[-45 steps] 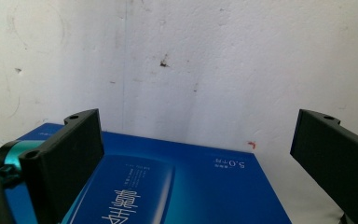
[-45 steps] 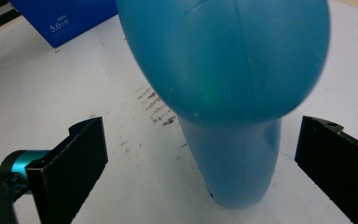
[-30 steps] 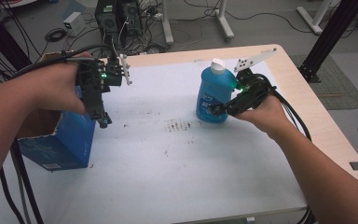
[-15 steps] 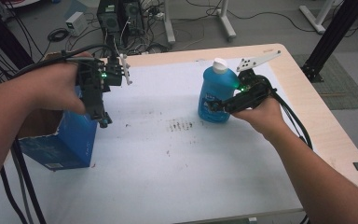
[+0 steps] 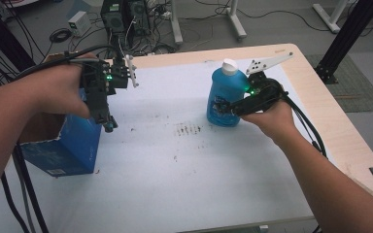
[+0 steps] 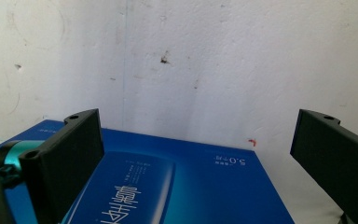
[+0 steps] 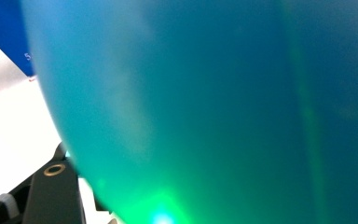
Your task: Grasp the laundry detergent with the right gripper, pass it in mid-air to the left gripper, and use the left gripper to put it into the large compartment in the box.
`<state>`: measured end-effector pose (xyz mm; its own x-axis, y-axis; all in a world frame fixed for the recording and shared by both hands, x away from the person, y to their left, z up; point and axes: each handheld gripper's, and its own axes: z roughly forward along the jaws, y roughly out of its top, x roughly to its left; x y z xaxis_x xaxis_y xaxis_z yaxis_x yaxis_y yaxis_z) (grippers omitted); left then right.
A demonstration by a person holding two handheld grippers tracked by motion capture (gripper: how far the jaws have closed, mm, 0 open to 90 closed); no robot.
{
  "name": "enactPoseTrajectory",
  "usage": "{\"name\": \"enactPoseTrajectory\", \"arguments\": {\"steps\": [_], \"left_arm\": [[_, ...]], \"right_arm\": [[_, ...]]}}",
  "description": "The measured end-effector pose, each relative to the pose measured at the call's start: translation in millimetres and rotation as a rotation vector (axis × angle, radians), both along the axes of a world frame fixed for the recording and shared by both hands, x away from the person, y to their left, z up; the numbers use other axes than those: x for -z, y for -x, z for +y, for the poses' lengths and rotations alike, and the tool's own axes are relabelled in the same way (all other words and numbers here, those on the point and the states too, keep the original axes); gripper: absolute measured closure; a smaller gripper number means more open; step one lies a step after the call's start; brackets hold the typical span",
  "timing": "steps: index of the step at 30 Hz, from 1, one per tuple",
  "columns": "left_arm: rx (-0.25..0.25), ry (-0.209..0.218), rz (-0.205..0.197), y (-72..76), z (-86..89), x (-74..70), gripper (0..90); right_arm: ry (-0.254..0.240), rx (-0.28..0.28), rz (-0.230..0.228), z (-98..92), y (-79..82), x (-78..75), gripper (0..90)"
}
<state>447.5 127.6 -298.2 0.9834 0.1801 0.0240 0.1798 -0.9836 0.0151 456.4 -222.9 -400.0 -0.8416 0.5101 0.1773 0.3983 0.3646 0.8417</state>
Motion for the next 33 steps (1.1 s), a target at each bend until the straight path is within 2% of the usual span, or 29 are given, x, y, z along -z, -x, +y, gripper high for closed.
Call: {"name": "enactPoseTrajectory", "arguments": {"steps": [4,11,26,33], "left_arm": [[0.0,-0.004,0.001,-0.3,0.1,0.1,2.5],[0.0,-0.003,0.004,-0.7,-0.7,0.4,2.5],[-0.003,-0.002,0.001,-1.6,0.1,0.3,2.5],[-0.012,-0.003,0.001,-1.1,0.8,0.1,2.5]], "right_arm": [[0.004,-0.005,-0.006,0.6,-0.1,0.4,26.3],[0.011,0.0,-0.016,0.4,0.1,1.8,32.7],[0.021,0.007,-0.04,0.3,0.3,3.3,36.7],[0.019,-0.001,-0.08,1.1,1.3,7.3,38.6]]}}
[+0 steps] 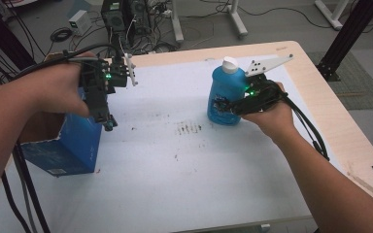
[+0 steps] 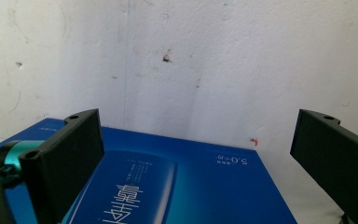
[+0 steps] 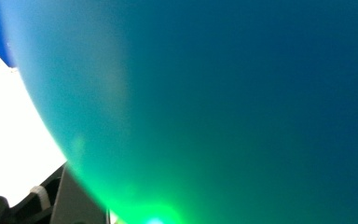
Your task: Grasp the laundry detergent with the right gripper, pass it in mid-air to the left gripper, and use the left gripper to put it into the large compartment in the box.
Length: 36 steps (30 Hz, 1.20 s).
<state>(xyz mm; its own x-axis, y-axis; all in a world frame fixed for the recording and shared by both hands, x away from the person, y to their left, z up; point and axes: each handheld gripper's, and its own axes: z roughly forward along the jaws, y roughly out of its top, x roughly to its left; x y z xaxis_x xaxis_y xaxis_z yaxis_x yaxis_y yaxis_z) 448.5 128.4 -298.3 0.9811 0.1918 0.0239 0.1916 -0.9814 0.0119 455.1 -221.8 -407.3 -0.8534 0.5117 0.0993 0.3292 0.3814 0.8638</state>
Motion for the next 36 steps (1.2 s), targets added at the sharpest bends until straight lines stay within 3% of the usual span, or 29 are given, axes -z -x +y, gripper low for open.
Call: {"name": "enactPoseTrajectory", "arguments": {"steps": [6,11,13,15,22,36], "left_arm": [[0.006,0.001,-0.004,0.7,-0.3,-1.0,2.5],[0.005,0.003,-0.007,2.0,0.0,-2.2,2.5],[0.006,0.001,-0.007,2.1,0.1,-2.8,2.5],[0.006,0.004,-0.01,3.2,0.5,-3.8,2.5],[0.009,0.012,-0.016,5.7,0.3,-6.3,2.5],[0.028,0.027,-0.03,17.2,-7.7,-17.8,2.5]], "right_arm": [[0.017,-0.013,-0.057,1.6,3.5,0.9,45.2],[0.048,0.018,-0.095,5.4,7.5,-1.2,46.2],[0.044,0.027,-0.089,5.2,7.6,-1.9,46.2],[-0.001,0.023,-0.058,0.1,6.8,-4.9,46.1],[-0.023,0.003,-0.05,-5.2,13.7,-17.3,46.1],[0.003,-0.125,-0.057,15.0,45.5,-44.9,45.6]]}}
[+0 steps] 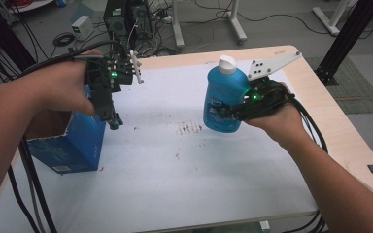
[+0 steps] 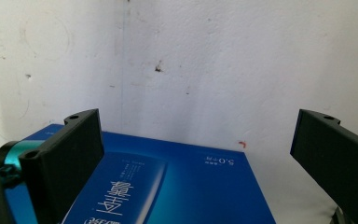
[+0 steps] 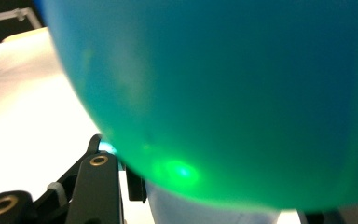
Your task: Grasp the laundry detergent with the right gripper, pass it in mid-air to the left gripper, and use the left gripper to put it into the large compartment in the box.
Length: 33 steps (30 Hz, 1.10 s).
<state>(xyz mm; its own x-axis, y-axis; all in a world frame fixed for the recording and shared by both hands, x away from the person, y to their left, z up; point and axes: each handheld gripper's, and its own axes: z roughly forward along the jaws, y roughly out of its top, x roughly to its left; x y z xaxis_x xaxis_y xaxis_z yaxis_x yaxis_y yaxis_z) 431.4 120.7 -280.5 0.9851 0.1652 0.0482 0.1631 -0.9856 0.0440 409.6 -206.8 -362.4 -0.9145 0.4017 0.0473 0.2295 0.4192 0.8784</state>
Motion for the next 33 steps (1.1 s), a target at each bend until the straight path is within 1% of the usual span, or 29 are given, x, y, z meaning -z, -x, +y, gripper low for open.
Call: {"name": "enactPoseTrajectory", "arguments": {"steps": [1,3,4,6,10,12,15,19,21,22,23,25,27,28,31,33], "left_arm": [[0.006,0.0,-0.004,2.4,-1.2,-2.7,2.5],[0.007,0.001,-0.006,3.8,-1.7,-4.2,2.5],[0.012,0.002,-0.008,6.6,-2.9,-8.1,2.5],[0.016,0.005,-0.013,9.9,-4.0,-12.0,2.5],[0.029,0.007,-0.02,17.0,-7.3,-20.1,2.5],[0.039,0.008,-0.024,21.0,-9.6,-24.0,2.5],[0.057,0.012,-0.028,27.0,-13.6,-29.5,2.5],[0.073,0.013,-0.028,32.9,-18.5,-34.7,2.5],[0.092,0.015,-0.024,38.6,-23.5,-39.7,2.5],[0.092,0.015,-0.024,38.6,-23.5,-39.7,2.5],[0.096,0.024,-0.02,42.1,-26.4,-42.7,2.5],[0.106,0.028,-0.015,44.6,-29.2,-45.6,2.5],[0.107,0.029,-0.011,46.0,-30.6,-46.6,2.4],[0.113,0.033,-0.006,48.5,-33.5,-48.8,2.4],[0.115,0.039,0.002,51.6,-37.2,-50.9,2.5],[0.119,0.037,0.005,52.2,-38.5,-51.8,2.5]], "right_arm": [[0.009,-0.028,-0.009,6.4,5.3,-4.0,45.6],[0.014,-0.039,-0.009,9.0,7.6,-5.5,45.6],[0.019,-0.062,-0.015,16.0,12.7,-9.0,45.5],[0.018,-0.093,-0.013,22.5,17.3,-12.0,45.5],[0.028,-0.137,-0.02,36.1,25.7,-17.4,45.5],[0.029,-0.157,-0.015,43.0,28.8,-19.0,45.5],[0.033,-0.188,-0.017,52.7,31.7,-20.0,45.4],[0.034,-0.22,-0.006,65.0,33.7,-19.6,45.4],[0.035,-0.236,-0.003,70.3,34.1,-19.0,45.4],[0.035,-0.236,-0.003,70.3,34.1,-19.0,45.4],[0.036,-0.251,0.006,76.0,34.8,-18.2,45.5],[0.039,-0.27,0.007,80.5,35.1,-17.4,45.5],[0.038,-0.275,0.01,82.1,35.5,-17.0,45.5],[0.036,-0.289,0.017,86.7,36.6,-16.0,45.5],[0.036,-0.311,0.016,92.9,37.5,-14.5,45.5],[0.034,-0.314,0.022,95.2,38.5,-14.3,45.4]]}}
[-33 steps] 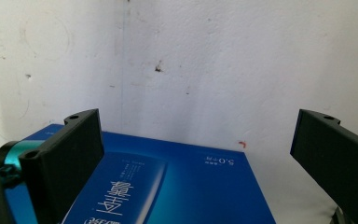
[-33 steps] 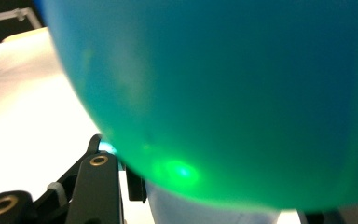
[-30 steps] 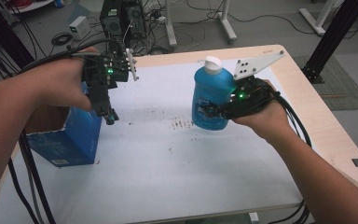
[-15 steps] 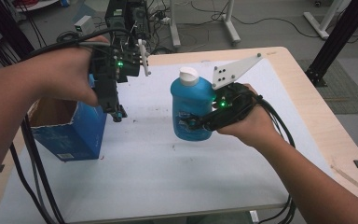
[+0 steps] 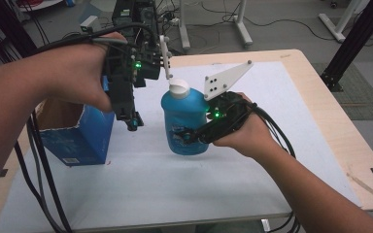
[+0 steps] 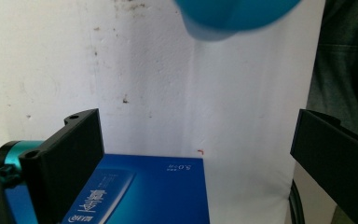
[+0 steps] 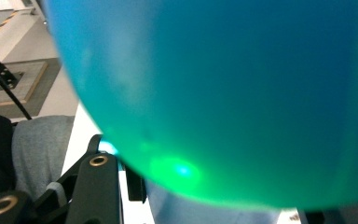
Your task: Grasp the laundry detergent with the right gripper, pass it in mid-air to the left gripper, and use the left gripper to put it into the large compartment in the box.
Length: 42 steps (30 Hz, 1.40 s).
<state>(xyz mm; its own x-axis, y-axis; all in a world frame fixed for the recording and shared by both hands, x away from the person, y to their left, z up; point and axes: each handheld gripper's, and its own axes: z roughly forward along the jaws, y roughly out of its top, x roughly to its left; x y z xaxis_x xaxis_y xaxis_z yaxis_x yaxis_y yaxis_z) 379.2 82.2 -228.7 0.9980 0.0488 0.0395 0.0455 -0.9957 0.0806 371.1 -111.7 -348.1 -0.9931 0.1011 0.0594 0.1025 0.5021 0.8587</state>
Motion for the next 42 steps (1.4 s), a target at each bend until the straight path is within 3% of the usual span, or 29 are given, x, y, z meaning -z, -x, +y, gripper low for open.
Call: {"name": "enactPoseTrajectory", "arguments": {"steps": [13,23,35,36,42], "left_arm": [[-0.004,-0.008,0.035,8.5,-13.3,-0.8,2.5],[0.007,-0.022,0.034,16.0,-25.7,-5.5,2.5],[-0.025,-0.048,0.039,16.9,-30.0,-0.5,2.6],[-0.019,-0.053,0.041,16.4,-30.7,-0.9,7.8],[-0.023,-0.056,0.027,16.2,-33.8,1.0,9.2]], "right_arm": [[-0.01,-0.069,0.016,27.5,1.4,2.4,45.4],[-0.013,-0.108,0.028,44.3,1.2,-0.9,45.3],[-0.008,-0.124,0.047,48.5,2.0,-2.1,45.3],[-0.008,-0.119,0.03,48.7,0.8,-1.5,45.4],[-0.014,-0.125,0.045,47.6,1.4,-2.4,45.4]]}}
